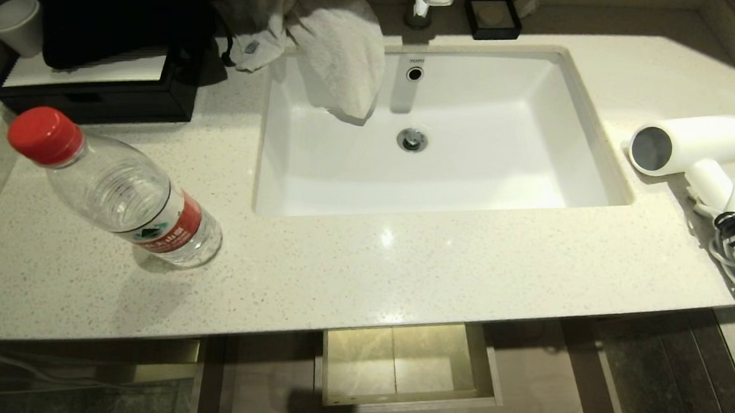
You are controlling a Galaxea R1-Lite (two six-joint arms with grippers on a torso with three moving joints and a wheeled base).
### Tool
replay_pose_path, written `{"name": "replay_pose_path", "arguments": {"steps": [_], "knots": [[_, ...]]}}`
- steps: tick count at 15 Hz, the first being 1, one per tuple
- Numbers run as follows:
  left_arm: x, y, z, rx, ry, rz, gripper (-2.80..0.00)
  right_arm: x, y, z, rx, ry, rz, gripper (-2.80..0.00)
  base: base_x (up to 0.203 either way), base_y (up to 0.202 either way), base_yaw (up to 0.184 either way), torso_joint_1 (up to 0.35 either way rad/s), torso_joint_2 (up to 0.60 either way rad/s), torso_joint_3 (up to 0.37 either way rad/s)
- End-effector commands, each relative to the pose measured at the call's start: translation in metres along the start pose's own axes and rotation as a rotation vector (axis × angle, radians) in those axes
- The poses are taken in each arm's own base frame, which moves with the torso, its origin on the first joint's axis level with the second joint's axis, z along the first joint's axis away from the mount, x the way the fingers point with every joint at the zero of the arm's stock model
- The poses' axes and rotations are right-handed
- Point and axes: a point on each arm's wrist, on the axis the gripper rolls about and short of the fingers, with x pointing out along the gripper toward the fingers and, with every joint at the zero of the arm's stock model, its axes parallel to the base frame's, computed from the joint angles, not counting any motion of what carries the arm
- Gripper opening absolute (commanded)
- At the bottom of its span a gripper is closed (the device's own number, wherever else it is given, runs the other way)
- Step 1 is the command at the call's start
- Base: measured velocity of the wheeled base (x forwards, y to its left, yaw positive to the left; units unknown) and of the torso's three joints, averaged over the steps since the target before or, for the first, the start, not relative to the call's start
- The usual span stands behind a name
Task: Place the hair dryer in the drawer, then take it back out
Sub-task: Pick up the hairdryer
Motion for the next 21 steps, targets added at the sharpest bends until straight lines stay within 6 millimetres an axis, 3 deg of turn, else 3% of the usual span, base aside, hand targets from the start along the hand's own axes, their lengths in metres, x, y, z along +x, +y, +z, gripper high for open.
{"name": "replay_pose_path", "arguments": {"steps": [1, 5, 7, 11, 12, 15, 21], "knots": [[0.000, 0.000, 0.000, -0.001, 0.001, 0.000, -2.80, 0.000, 0.000, 0.000, 0.000, 0.000, -0.001, -2.80, 0.000, 0.000, 0.000, 0.037, -0.04, 0.016], [0.000, 0.000, 0.000, 0.000, 0.001, 0.000, -2.80, 0.000, 0.000, 0.001, -0.009, -0.002, 0.001, -2.80, 0.000, 0.000, 0.000, 0.000, 0.00, 0.000], [0.000, 0.000, 0.000, 0.000, 0.001, 0.000, -2.80, -0.004, 0.000, 0.018, -0.017, -0.037, 0.011, -2.80, 0.000, 0.000, 0.000, 0.000, 0.00, 0.000], [0.000, 0.000, 0.000, -0.001, 0.000, 0.000, -2.80, -0.037, 0.000, 0.124, -0.020, -0.021, 0.027, -2.80, 0.000, 0.000, 0.000, 0.000, 0.00, 0.000], [0.000, 0.000, 0.000, 0.000, 0.000, -0.001, -2.80, -0.035, 0.000, 0.149, -0.021, 0.040, 0.031, -2.80, 0.000, 0.000, 0.000, 0.000, 0.00, 0.000], [0.000, 0.000, 0.000, -0.001, 0.001, 0.000, -2.80, 0.002, 0.000, 0.207, -0.029, 0.226, 0.020, -2.80, 0.000, 0.000, 0.000, 0.000, 0.00, 0.000], [0.000, 0.000, 0.000, 0.000, 0.001, 0.000, -2.80, 0.108, -0.001, 0.263, -0.054, 0.495, -0.073, -2.80, 0.000, 0.000, 0.000, 0.000, 0.00, 0.000]]}}
